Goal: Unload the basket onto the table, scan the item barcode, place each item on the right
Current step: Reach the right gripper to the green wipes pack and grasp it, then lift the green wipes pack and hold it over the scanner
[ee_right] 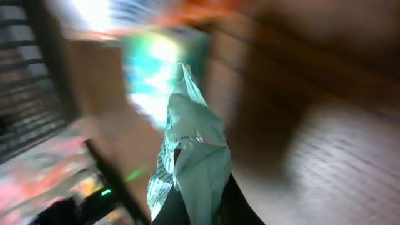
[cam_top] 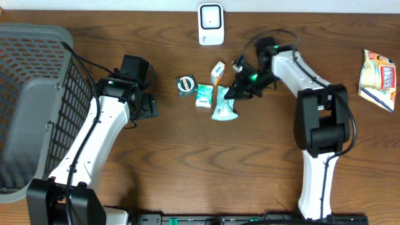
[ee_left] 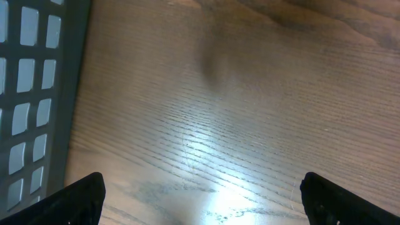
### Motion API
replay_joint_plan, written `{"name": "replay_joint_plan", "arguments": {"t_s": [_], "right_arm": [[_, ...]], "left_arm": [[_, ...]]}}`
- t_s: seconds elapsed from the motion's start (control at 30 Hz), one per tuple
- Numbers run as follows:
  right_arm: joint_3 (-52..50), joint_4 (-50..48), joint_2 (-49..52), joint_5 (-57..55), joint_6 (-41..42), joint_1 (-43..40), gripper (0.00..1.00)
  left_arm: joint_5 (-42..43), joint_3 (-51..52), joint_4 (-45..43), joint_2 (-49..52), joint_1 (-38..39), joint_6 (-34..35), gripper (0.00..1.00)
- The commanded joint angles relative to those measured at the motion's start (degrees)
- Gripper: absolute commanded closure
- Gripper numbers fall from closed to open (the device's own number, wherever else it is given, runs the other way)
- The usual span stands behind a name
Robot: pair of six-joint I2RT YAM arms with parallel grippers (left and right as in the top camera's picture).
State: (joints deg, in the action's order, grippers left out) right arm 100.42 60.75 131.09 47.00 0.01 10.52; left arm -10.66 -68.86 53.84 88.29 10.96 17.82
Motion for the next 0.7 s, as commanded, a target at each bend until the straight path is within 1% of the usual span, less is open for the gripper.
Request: {"name": "replay_joint_plan", "arguments": {"t_s": [0.0, 0.07, 0.17, 0.3, 0.5, 0.57, 0.6, 0.67], "right_arm": [[3.3, 0.9, -5.6, 14.4, -8.3, -1.9, 0.99], [3.3, -0.6, -8.2, 16.8, -10.1, -2.8, 0.99], [3.3, -5.0, -11.6, 17.2, -10.6, -3.8, 0.99], [3.3, -15.5, -15.6, 17.3, -9.2, -4.2, 0.99], [3.3, -32.2, -19.0, 17.2, -3.5, -4.1, 0.99], [3.3, -36.9, -19.1, 17.2, 0.2, -4.1, 0.99], [3.3, -38.9, -19.1, 17.2, 2.9, -4.1, 0.99], [3.3, -40.5, -19.1, 17.2, 5.6, -4.0, 0.99]], "left_arm": [[-0.5, -0.2, 0.3, -0.7, -0.3, 0.3, 0.02], [-0.5, -0.2, 0.3, -0.7, -0.3, 0.3, 0.02], [-0.5, -0.2, 0.3, -0.7, -0.3, 0.3, 0.02], [-0.5, -0.2, 0.3, -0.7, -0.3, 0.3, 0.02], [-0.5, -0.2, 0.3, -0.7, -0.3, 0.3, 0.02], [-0.5, -0.2, 0.3, -0.7, -0.3, 0.3, 0.02], [-0.5, -0.2, 0.3, -0.7, -0.3, 0.3, 0.02], [-0.5, -0.2, 0.3, -0.7, -0.3, 0.3, 0.02]]}}
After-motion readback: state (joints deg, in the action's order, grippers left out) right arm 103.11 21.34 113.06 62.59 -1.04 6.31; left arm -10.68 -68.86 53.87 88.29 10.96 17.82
